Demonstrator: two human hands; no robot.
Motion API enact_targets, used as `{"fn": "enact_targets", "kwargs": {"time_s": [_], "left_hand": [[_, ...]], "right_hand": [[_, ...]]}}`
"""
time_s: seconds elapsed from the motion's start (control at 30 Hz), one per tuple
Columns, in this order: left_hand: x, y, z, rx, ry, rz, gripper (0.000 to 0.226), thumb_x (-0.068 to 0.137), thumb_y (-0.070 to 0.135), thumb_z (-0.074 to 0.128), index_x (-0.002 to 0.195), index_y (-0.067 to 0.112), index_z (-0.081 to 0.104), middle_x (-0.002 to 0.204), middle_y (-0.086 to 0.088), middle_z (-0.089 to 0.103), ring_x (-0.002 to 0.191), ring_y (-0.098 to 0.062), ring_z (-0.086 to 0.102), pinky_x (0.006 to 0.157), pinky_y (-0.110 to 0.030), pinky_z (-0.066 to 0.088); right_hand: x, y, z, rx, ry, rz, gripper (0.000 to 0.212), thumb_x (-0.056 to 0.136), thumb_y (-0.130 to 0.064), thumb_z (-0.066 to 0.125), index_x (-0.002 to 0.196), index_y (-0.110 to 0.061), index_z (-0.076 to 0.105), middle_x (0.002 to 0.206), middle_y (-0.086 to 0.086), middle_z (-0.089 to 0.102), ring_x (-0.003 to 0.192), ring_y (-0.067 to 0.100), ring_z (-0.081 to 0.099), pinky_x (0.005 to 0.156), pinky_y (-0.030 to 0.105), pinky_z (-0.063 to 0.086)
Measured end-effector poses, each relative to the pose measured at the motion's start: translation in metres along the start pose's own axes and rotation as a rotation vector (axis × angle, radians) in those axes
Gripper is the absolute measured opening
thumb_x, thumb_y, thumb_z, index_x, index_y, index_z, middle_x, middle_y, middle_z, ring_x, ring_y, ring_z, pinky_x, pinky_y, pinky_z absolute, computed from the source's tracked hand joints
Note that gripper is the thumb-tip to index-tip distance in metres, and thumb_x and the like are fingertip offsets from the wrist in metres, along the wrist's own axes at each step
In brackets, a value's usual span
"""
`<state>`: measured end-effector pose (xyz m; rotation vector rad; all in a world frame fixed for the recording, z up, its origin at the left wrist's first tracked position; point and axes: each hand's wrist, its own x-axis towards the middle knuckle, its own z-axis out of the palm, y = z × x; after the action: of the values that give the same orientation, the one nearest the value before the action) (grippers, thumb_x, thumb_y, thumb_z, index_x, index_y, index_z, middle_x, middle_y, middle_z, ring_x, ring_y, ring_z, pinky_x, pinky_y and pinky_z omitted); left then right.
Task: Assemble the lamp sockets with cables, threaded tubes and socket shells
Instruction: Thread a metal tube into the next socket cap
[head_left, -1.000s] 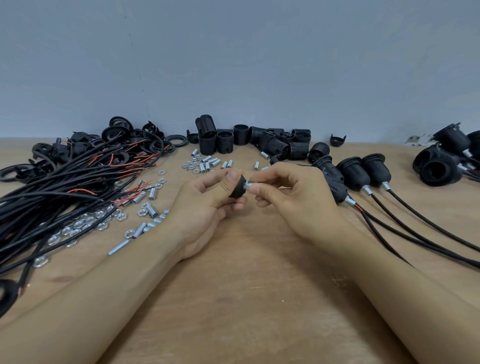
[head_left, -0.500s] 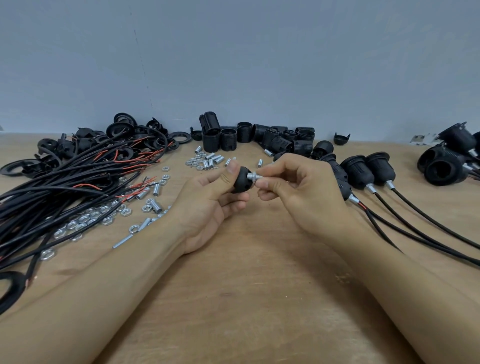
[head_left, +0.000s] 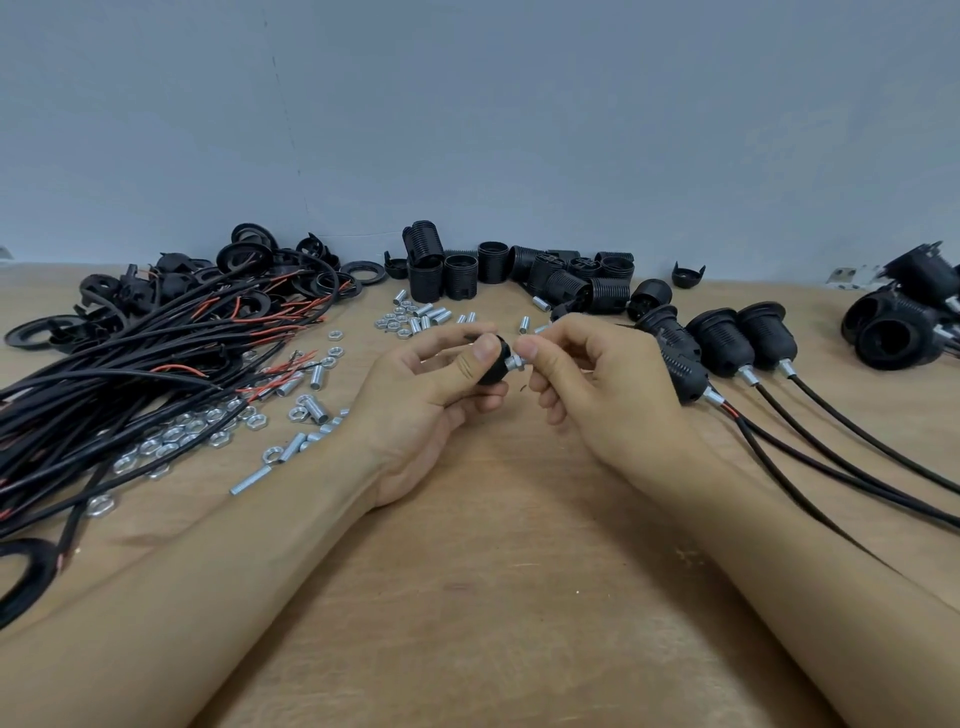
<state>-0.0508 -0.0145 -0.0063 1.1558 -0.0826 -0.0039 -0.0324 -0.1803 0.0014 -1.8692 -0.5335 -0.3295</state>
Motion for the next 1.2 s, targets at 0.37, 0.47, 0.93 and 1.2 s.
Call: {"fn": "enact_targets", "kwargs": {"time_s": [0.37,0.47,0.93,1.2], "left_hand": [[0.003,0.000,0.000,-0.061,0.020,-0.019,0.032,0.072,0.022,0.073,0.101,0.009,0.069,0.090,-0.012,0.069,0.067,-0.021,0.066,0.064,-0.026,0.055],[0.002,0.001,-0.001,-0.056,0.012,-0.018,0.035,0.070,0.022,0.074,0.102,0.009,0.070,0.094,-0.014,0.068,0.069,-0.022,0.066,0.064,-0.026,0.055],[0.002,0.001,-0.001,0.022,-0.018,-0.059,0.045,0.073,0.036,0.070,0.101,0.000,0.070,0.084,-0.011,0.071,0.064,-0.014,0.064,0.061,-0.022,0.055],[0.002,0.005,-0.001,0.020,-0.030,-0.138,0.038,0.076,0.047,0.066,0.080,0.012,0.078,0.081,-0.012,0.071,0.058,-0.009,0.062,0.056,-0.020,0.054]], "right_hand": [[0.001,-0.001,-0.002,0.105,-0.028,-0.045,0.028,0.086,0.002,0.070,0.095,-0.025,0.073,0.081,-0.010,0.072,0.072,0.008,0.071,0.069,0.018,0.057],[0.001,0.002,-0.003,0.081,-0.033,-0.035,0.011,0.088,-0.009,0.071,0.096,-0.014,0.075,0.082,0.004,0.073,0.071,0.014,0.071,0.066,0.027,0.061],[0.002,0.003,-0.011,-0.348,-0.136,-0.390,0.021,0.098,-0.017,0.058,0.094,-0.001,0.071,0.069,0.007,0.064,0.062,0.020,0.065,0.058,0.040,0.055],[0.007,0.002,-0.011,-0.563,-0.104,-0.645,0.017,0.094,-0.007,0.059,0.094,0.004,0.071,0.072,0.013,0.067,0.057,0.030,0.061,0.049,0.041,0.051]]}}
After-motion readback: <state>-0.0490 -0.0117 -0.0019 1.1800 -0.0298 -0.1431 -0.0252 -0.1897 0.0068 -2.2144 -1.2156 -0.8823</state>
